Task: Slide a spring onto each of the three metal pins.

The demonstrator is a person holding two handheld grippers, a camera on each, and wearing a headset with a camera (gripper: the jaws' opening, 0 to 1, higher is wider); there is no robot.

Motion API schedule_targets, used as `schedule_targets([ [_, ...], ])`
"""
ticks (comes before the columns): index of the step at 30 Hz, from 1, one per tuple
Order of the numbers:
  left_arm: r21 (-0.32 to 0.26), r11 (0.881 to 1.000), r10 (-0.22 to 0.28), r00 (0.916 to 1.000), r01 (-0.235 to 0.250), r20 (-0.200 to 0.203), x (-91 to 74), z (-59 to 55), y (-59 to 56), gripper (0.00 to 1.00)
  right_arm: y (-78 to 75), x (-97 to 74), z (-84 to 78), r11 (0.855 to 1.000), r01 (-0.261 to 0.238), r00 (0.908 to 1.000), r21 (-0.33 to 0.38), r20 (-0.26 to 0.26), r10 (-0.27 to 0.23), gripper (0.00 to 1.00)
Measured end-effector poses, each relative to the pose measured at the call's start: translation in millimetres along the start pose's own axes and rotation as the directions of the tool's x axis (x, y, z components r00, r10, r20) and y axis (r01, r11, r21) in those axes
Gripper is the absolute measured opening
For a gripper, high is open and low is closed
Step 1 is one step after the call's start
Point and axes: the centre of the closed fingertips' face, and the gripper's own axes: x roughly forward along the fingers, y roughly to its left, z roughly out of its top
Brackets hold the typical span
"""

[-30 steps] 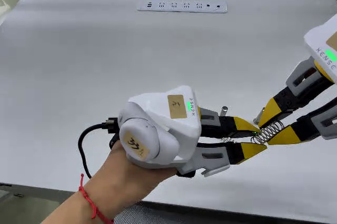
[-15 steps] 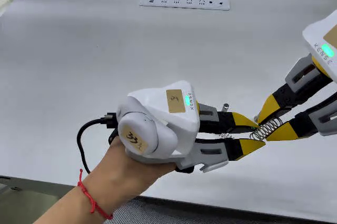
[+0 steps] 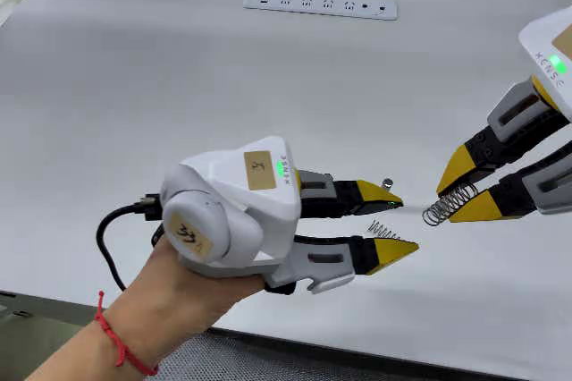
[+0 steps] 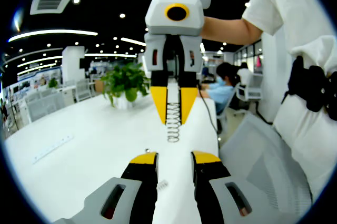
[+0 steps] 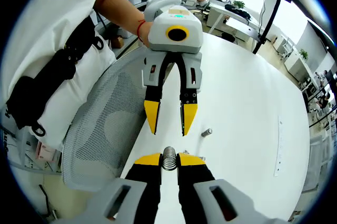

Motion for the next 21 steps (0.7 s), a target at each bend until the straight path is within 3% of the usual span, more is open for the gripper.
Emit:
schedule_targets([
  [6,-0.001,0.997,0.078,0.9966,-0.078,-0.026,-24.3,-14.9,18.9,0.44,-18.9,-0.9,-3.5,0.998,0.049,0.9988,0.028,-0.007,-0.049,0.12],
  [11,-0.004,0.992,0.124,0.9912,-0.124,-0.047,-40.8,-25.2,33.3,0.52,-40.7,-0.7,-11.1,0.993,0.093,0.9955,0.067,-0.022,-0.092,0.12],
  [21,-0.030,0.987,0.156,0.9856,-0.158,-0.065,-54.4,-40.8,48.4,0.77,-68.2,17.1,-25.1,0.987,0.125,0.9906,0.096,-0.068,-0.119,0.12],
])
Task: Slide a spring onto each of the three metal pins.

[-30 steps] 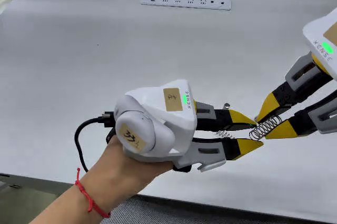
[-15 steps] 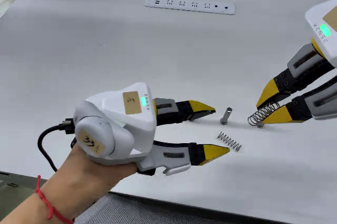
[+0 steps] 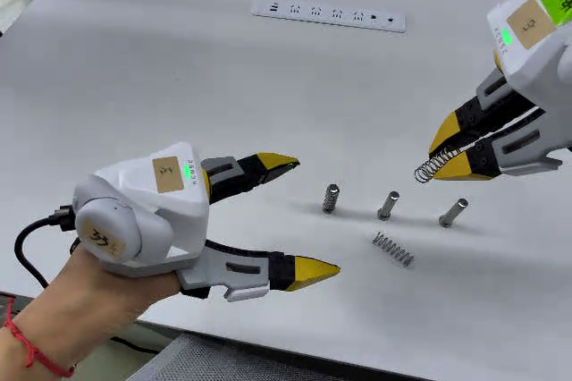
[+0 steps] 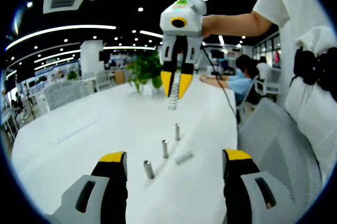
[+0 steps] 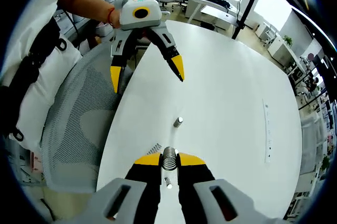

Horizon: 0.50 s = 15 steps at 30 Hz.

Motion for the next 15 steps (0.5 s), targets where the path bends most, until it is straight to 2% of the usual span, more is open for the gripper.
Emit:
schedule_targets([
  [5,-0.017,1.000,-0.004,1.0000,0.004,0.007,-1.5,-5.0,2.0,0.85,-8.6,15.9,-6.5,1.000,-0.006,0.9998,0.018,-0.017,0.006,0.12],
  [15,-0.044,0.999,-0.022,0.9997,0.022,0.010,0.1,-18.4,2.1,0.98,-12.2,43.3,-19.2,0.998,-0.039,0.9975,0.049,-0.057,0.042,0.12],
])
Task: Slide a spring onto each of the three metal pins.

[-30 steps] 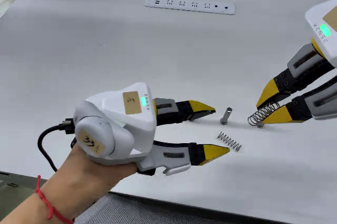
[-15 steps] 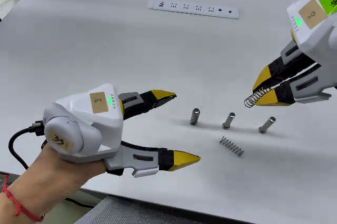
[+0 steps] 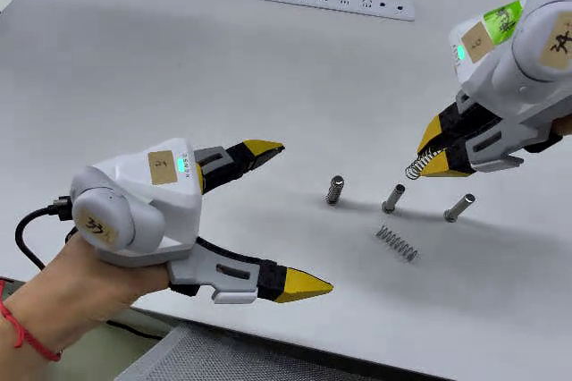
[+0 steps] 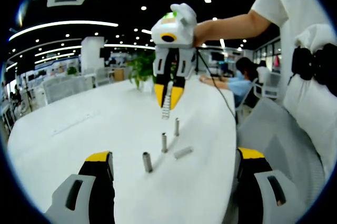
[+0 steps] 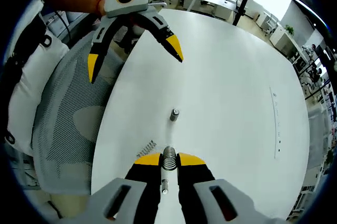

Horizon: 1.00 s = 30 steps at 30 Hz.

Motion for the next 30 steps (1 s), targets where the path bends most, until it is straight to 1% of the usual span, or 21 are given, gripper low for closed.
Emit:
schedule_targets([
  [5,-0.015,1.000,-0.003,1.0000,0.003,-0.006,-0.1,-6.9,0.2,1.00,-0.6,11.1,-4.6,1.000,-0.015,0.9997,0.008,-0.021,0.015,0.12],
  [14,-0.027,1.000,0.000,1.0000,0.000,0.001,-0.9,-9.2,-0.9,1.00,4.7,21.2,-4.0,0.999,-0.034,0.9985,0.018,-0.041,0.035,0.12],
  [19,-0.032,0.999,-0.001,1.0000,0.001,0.006,-0.3,-8.9,-1.5,1.00,6.7,24.7,-5.2,0.999,-0.043,0.9977,0.024,-0.051,0.045,0.12],
  [22,-0.036,0.999,-0.001,0.9999,0.001,0.013,0.1,-7.3,-1.6,0.99,4.5,27.6,-8.0,0.998,-0.049,0.9971,0.025,-0.057,0.051,0.12],
  [30,-0.043,0.999,-0.004,0.9997,0.005,0.024,1.6,-5.0,-1.9,0.99,4.5,32.3,-10.1,0.998,-0.058,0.9956,0.025,-0.072,0.060,0.12],
])
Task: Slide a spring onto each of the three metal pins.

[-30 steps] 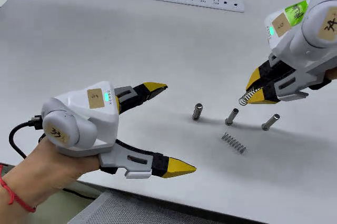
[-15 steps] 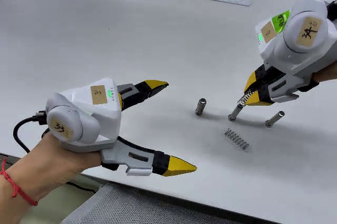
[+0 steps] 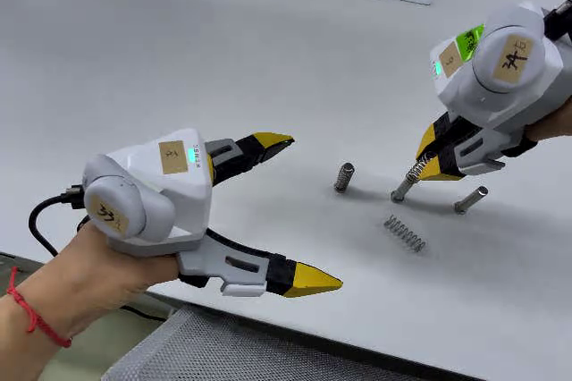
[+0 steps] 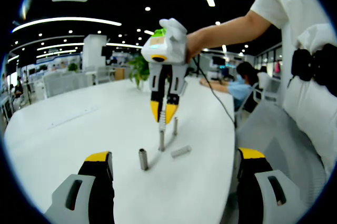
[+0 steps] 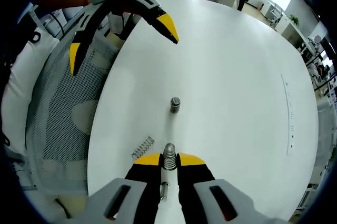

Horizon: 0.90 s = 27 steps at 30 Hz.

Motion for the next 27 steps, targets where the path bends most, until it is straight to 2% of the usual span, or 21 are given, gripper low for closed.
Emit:
schedule_targets([
  [11,-0.010,1.000,0.000,1.0000,0.001,0.006,1.1,0.5,-0.5,0.99,-0.6,6.3,-0.8,1.000,-0.005,1.0000,0.010,-0.001,0.005,0.12],
  [27,-0.018,1.000,-0.002,0.9999,0.002,0.012,2.3,1.5,-1.4,0.98,-5.8,24.2,-10.1,1.000,0.004,1.0000,0.015,-0.004,-0.004,0.12],
])
